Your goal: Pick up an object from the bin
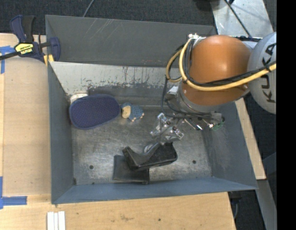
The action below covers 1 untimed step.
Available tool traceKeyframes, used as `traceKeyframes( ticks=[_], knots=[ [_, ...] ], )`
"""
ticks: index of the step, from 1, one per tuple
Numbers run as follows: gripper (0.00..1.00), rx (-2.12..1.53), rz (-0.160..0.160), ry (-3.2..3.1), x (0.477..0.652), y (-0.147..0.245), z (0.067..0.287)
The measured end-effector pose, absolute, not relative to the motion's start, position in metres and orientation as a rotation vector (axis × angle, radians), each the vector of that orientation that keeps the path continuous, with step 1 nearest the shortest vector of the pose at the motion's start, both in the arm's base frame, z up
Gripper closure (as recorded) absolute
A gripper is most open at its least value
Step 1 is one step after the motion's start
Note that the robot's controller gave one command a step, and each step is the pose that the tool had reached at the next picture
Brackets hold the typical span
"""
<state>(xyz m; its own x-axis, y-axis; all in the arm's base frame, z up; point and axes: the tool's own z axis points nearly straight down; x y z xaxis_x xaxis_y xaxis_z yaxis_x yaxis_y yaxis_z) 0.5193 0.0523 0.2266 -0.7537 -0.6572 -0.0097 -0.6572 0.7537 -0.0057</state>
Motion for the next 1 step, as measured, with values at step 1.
traceKeyframes(
  ticks=[1],
  knots=[
    [0.00, -1.098, 0.000, 2.940, 0.5181, 0.0513, 0.2224]
  ],
)
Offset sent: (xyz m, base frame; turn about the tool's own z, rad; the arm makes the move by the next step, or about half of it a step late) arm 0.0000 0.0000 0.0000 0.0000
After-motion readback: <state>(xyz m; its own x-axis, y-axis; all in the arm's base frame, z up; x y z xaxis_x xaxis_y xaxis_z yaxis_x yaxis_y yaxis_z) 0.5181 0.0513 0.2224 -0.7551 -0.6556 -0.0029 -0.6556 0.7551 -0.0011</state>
